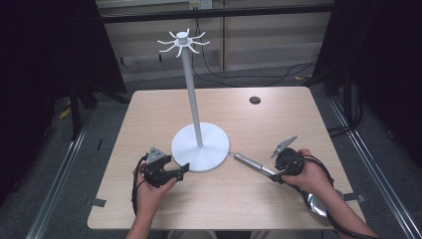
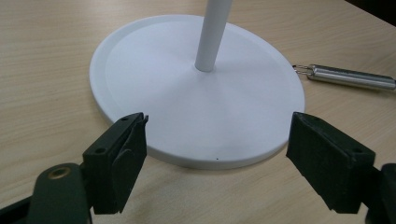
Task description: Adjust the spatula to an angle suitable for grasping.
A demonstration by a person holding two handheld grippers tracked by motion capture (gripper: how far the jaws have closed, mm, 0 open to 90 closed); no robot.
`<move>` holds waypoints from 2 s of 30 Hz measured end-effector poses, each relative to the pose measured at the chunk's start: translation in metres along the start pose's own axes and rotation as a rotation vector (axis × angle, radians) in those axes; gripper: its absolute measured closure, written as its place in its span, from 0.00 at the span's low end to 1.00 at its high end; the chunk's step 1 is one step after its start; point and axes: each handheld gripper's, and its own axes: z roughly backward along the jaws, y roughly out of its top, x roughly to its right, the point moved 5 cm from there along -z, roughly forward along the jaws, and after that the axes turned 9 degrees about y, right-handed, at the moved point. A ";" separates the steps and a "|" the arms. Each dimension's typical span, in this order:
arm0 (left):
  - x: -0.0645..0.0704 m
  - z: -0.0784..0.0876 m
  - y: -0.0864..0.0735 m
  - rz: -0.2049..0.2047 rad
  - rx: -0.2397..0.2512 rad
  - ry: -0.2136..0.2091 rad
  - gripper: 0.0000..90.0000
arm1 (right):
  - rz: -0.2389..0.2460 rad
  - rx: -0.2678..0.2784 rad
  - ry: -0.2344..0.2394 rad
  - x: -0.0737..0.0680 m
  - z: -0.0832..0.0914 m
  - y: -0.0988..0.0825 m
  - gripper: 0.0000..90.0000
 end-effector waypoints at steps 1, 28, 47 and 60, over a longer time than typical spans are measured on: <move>0.000 0.000 0.000 -0.001 0.000 0.000 0.22 | 0.001 -0.002 0.001 0.000 -0.001 0.000 0.57; 0.001 0.001 0.002 -0.003 0.011 0.000 0.22 | -0.029 0.049 0.073 0.003 0.000 -0.002 0.84; 0.008 0.001 0.004 -0.015 0.018 -0.016 0.22 | -0.096 0.422 0.103 0.008 0.040 0.016 0.85; 0.022 0.002 0.010 -0.009 0.039 -0.076 0.23 | -0.085 0.591 0.120 0.002 0.059 0.024 0.85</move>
